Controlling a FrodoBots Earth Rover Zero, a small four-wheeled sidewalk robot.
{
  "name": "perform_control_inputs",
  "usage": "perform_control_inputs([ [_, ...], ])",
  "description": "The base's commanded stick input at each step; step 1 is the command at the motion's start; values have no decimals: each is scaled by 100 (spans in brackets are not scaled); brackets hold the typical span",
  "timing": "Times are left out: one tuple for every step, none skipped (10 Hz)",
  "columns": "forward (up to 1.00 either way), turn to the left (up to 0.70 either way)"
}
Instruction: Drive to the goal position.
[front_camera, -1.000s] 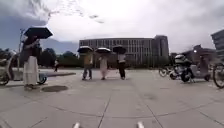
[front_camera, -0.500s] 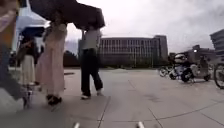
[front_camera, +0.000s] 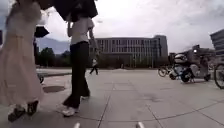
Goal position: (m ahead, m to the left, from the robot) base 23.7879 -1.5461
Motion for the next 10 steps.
perform_control_inputs([
  [70, 0],
  [70, 0],
  [70, 0],
  [70, 0],
  [70, 0],
  [70, 0],
  [70, 0],
  [70, 0],
  [70, 0],
  [70, 0],
])
